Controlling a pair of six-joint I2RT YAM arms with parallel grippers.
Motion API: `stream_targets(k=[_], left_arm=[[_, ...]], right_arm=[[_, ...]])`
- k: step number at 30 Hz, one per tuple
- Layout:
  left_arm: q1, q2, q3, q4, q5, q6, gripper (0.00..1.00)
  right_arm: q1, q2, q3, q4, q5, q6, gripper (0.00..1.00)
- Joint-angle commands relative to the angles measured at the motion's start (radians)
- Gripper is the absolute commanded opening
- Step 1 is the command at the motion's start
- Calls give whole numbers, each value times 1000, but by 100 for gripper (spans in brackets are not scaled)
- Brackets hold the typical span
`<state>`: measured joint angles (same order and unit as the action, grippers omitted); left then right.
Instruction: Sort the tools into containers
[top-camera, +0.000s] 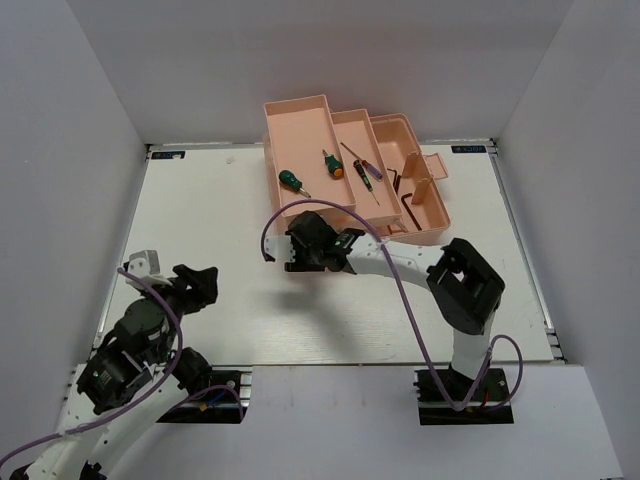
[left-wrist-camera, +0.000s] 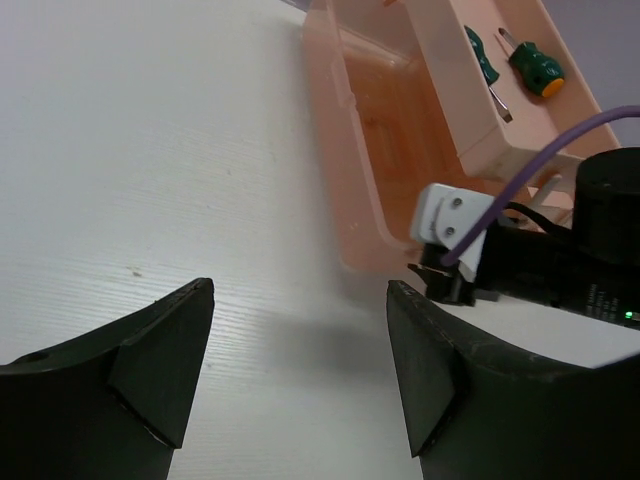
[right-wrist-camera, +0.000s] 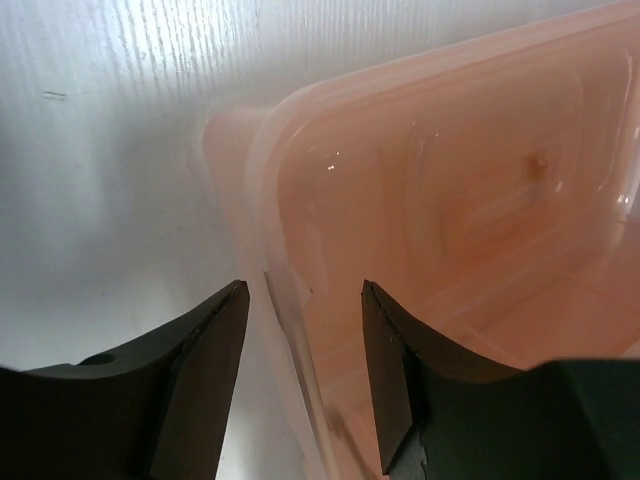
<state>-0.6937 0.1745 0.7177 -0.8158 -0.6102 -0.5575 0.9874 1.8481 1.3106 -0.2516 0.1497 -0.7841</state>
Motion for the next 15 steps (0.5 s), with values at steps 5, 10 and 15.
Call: stream_targets(k=[5,10,15], left_arm=[[2,57,-254,168,210,-335,76],[2,196,-362,300,201,-465,48],[2,321,-371,432,150,-501,33]], right_arm=[[5,31,33,8,33,-23,27],[5,-51,58,-70,-50,5,0],[0,-128,102,-141,-128,61,0]])
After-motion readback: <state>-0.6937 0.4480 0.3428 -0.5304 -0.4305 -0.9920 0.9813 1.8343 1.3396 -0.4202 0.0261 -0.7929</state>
